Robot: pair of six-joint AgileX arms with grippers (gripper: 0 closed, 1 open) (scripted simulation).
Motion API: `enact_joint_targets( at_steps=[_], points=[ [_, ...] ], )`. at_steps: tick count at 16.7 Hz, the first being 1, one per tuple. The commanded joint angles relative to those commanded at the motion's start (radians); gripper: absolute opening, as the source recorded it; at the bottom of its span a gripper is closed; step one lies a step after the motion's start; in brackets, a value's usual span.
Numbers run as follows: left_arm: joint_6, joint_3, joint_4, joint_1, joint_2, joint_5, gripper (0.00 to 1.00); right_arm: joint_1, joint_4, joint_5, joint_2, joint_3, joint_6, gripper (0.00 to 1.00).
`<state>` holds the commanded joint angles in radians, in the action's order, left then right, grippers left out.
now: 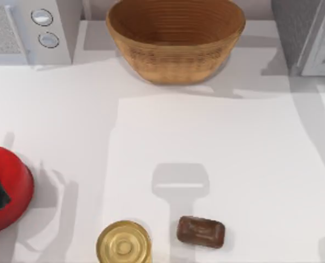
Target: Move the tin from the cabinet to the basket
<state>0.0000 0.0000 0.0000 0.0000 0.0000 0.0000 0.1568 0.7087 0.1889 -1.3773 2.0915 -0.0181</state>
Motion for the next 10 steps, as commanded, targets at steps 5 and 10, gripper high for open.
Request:
enact_joint_targets(
  at_steps=[5,10],
  points=[
    [0.0,0.0,0.0,0.0,0.0,0.0,1.0,-0.019,-0.083,-0.019,0.154,-0.21,0.002,0.0],
    [0.0,0.0,0.0,0.0,0.0,0.0,1.0,-0.05,-0.229,-0.06,0.441,-0.678,0.005,0.0]
  ],
)
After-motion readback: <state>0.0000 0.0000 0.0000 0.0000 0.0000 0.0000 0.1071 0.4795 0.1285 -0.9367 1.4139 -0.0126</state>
